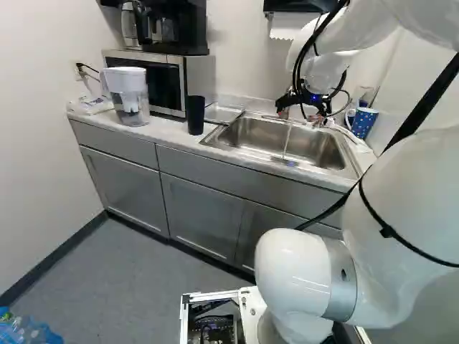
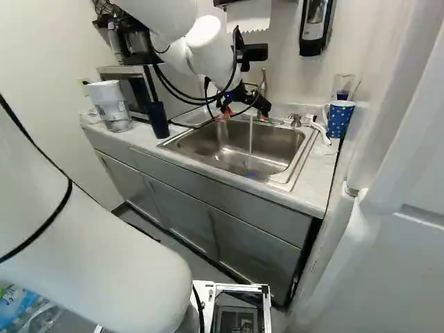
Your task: Rinse the cup and place it in the tray
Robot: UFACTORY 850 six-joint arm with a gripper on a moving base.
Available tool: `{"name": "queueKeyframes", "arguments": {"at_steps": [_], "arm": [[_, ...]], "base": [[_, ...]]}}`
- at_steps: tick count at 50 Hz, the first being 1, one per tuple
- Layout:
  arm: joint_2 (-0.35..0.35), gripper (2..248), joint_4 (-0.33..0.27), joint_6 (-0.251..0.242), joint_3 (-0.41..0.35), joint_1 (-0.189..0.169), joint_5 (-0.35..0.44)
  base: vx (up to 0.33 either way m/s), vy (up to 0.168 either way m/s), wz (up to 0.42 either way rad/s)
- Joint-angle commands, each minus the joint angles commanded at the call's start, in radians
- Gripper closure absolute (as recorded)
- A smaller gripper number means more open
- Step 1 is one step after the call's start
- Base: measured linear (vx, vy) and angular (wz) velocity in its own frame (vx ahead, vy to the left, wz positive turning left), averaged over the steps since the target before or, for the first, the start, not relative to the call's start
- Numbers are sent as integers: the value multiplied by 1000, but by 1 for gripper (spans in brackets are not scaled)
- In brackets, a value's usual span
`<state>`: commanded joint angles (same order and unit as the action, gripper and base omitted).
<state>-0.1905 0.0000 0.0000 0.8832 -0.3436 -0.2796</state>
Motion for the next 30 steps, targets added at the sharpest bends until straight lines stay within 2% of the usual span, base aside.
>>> {"name": "queueKeyframes", "arguments": {"at_steps": [20, 30], "arm": [[-22, 3, 0, 0, -20, 41, 0], [-17, 3, 0, 0, -15, 75, 0]], "base": [[0, 0, 0], [0, 0, 0]]}}
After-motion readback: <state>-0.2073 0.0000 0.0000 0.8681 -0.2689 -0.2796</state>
